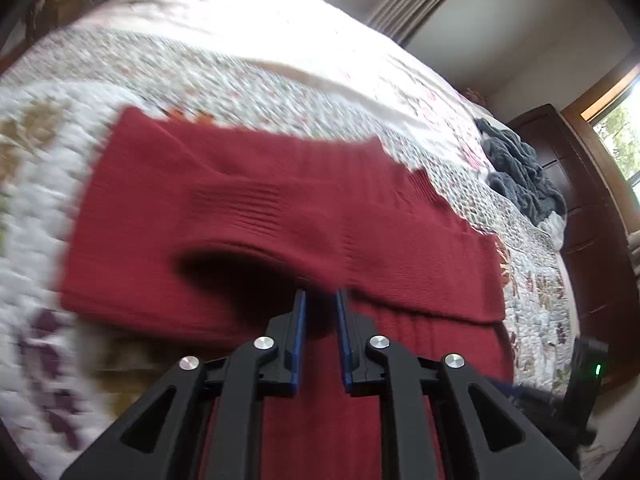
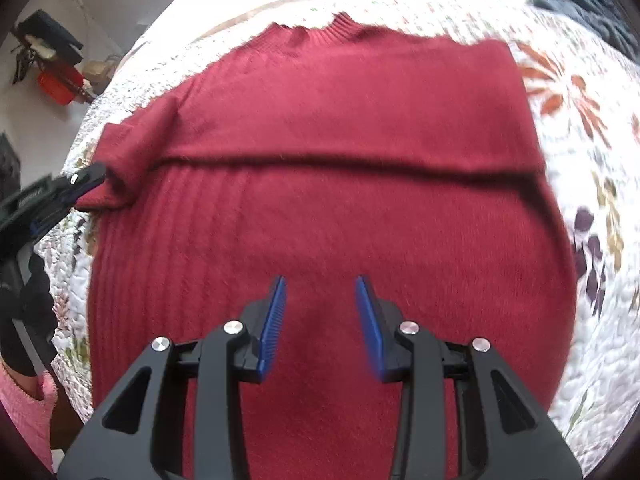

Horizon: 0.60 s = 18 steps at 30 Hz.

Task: Fold small clothes
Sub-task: 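Fold the held sleeve across the sweater body with the left gripper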

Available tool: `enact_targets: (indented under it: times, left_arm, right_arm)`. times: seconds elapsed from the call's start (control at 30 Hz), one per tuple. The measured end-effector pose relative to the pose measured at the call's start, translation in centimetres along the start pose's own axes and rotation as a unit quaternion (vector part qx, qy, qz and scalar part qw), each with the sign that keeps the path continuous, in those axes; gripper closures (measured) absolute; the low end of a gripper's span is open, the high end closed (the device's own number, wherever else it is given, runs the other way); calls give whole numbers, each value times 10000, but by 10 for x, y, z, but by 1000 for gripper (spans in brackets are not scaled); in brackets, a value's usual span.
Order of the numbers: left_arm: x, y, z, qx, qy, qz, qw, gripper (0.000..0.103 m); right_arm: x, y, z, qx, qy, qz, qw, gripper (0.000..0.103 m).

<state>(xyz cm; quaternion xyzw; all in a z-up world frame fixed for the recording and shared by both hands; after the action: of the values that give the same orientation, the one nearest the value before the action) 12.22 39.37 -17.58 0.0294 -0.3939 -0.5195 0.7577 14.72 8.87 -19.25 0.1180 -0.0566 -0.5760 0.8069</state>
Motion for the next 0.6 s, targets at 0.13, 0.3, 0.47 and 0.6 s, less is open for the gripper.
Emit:
enact_targets:
  times: [0.13,0.3,0.47,0.6]
  left_arm:
    - [-42,26,23,167,915,36,9957,88]
    - [-82,35,4,-110,1593,100,9871,88]
    - [-95,29,-17,-318,1741,46,9842,88]
    - [-102,26,-17,-284,1632,91,9861,87]
  right_arm:
    - [-26,23,9,49,282,99,9995,66]
    - [-66,47,11,52,368,413,9985,66]
    - [-89,60,5,-85,551,457,9974,66]
    - [-105,67,-4,-252,606,471,9967,66]
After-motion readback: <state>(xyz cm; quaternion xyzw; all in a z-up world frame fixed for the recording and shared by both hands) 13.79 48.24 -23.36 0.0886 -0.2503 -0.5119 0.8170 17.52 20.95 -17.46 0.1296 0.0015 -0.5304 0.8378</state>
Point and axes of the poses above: each gripper's, at about its wrist camera, not at the fingertips, and z roughly against the way its jaws point, x to its right, y to its top, the point moved 7 cm from there along -z, roughly the way its jaws point, and after that the axes turned 12 degrees about -y, right-handed, at the moved point
